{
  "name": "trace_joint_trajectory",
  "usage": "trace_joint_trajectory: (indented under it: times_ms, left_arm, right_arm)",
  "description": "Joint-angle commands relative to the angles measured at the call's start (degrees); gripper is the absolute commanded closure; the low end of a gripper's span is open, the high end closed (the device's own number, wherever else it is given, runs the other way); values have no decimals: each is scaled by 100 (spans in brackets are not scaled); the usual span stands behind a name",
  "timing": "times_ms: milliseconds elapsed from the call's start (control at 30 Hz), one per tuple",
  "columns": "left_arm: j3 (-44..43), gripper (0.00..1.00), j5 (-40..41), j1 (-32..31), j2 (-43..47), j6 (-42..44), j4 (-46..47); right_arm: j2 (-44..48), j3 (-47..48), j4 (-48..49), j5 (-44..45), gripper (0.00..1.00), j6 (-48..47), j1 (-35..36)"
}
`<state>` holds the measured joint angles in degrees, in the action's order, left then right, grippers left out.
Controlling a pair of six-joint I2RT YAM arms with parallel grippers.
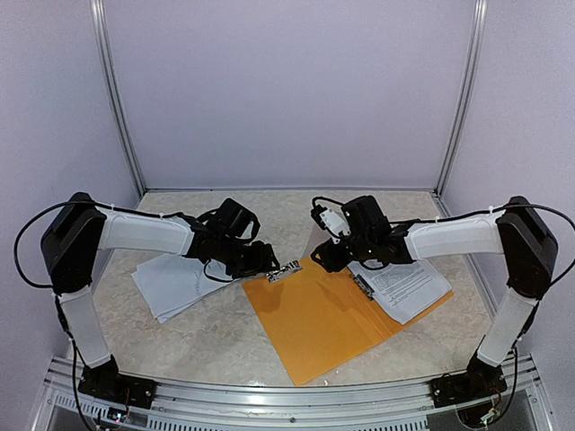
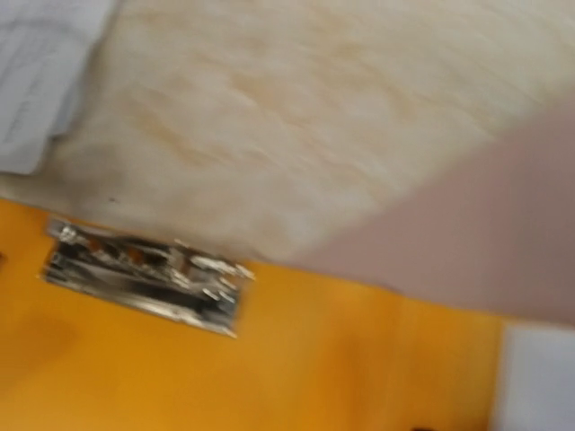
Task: Put the files into the folder
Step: Move the folder with some files to the center of the board, then hold the spring clip on the folder from the folder.
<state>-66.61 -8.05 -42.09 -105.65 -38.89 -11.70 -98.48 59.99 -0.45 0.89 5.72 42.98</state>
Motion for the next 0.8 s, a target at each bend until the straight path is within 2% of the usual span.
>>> trace_joint_trajectory:
  times_ms: [0,133,267,333,600,767]
  left_arm:
    - [-220,33,-66,-10,-202,-552,-128]
    - [-304,41,-77,-2,-309,-647,-110]
    - [-173,47,-104,23,-301,-775,0]
    - [37,48,-102,40,-218,-875,123]
    - [645,47,-48,16,258,-1039,371]
    - [938,46,-18,-7,488,-1115,496]
  right_arm:
    - [-549,340,619,-1044,41,-596,-61]
    - [-1007,592,818,-2034,33,-997,-218]
    - [-1428,944,577,-2568,21,-1340,-335]
    - [-1552,998,605,-2687,18,-1538,-379]
    - [-2329,1760,96,-3379,18,-2070,-563]
    - [-2655,2079,-280,-3393,21,-2350,-572]
